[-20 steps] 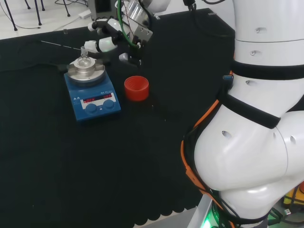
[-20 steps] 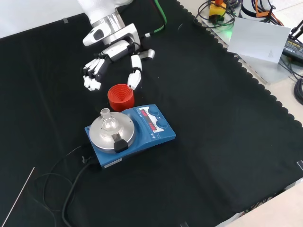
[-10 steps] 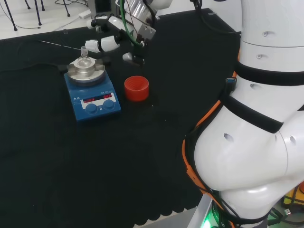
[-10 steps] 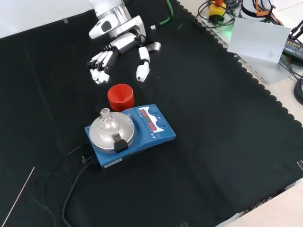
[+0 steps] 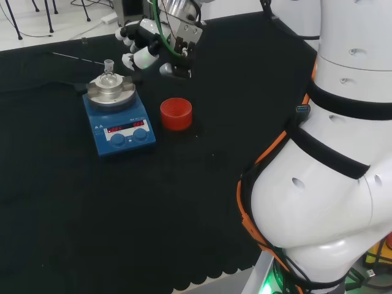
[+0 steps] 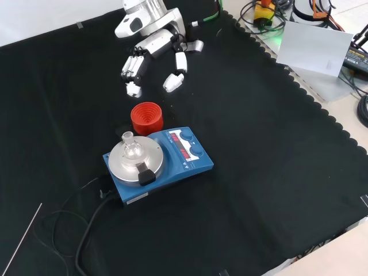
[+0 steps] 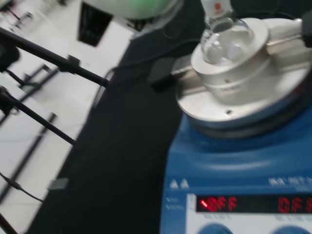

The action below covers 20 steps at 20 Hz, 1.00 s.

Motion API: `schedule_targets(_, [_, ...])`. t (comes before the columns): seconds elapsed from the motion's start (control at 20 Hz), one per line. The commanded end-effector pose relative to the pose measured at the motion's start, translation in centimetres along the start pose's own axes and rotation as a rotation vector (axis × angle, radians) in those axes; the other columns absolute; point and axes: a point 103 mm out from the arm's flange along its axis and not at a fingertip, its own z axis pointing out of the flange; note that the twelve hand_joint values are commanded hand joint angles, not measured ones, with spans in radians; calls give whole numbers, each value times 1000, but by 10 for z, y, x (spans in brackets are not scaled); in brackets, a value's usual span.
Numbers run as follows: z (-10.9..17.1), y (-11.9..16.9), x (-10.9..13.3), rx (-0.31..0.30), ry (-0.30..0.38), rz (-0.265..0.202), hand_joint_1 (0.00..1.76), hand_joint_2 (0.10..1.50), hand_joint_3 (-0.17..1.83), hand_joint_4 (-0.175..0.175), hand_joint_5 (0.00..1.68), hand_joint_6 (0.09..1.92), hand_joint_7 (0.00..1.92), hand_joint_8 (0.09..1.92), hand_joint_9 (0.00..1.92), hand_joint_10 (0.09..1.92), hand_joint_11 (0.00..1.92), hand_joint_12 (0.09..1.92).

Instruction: Turn on the heater.

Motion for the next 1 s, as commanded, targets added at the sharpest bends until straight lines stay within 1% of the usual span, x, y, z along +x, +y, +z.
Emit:
schedule_targets(0.05, [4, -29, 6, 90, -102, 67, 1101, 610, 988, 8, 450, 347, 652, 603, 931, 470, 810, 1213])
schedule_targets(0.15, [9, -36, 8, 139, -124, 82, 1115, 609, 996, 0, 430, 421, 756, 607, 1035, 435, 931, 1149])
schedule_targets(0.25, [16, -42, 11, 168, -170, 79, 1131, 615, 992, -11, 410, 475, 873, 617, 1148, 403, 1074, 1055])
schedule_targets(0.4, [28, -51, 19, 209, -239, 77, 1166, 635, 964, -34, 393, 511, 985, 676, 1279, 385, 1319, 869])
schedule_targets(0.45, [31, -54, 22, 216, -273, 84, 1189, 648, 945, -45, 389, 518, 1026, 722, 1320, 403, 1396, 787])
schedule_targets(0.55, [37, -60, 28, 216, -334, 92, 1320, 688, 796, -70, 384, 521, 1070, 938, 1399, 476, 1501, 677])
schedule_targets(0.6, [40, -62, 32, 218, -351, 96, 1356, 676, 789, -77, 384, 514, 1091, 988, 1430, 529, 1533, 646])
schedule_targets(0.65, [43, -64, 34, 223, -365, 100, 1379, 650, 812, -81, 386, 505, 1116, 1004, 1457, 574, 1554, 630])
schedule_targets(0.8, [50, -68, 43, 241, -396, 108, 1411, 529, 984, -89, 394, 480, 1188, 1025, 1526, 672, 1595, 625])
schedule_targets(1.0, [59, -71, 53, 273, -426, 113, 1426, 431, 1136, -92, 400, 453, 1237, 1047, 1582, 715, 1627, 671])
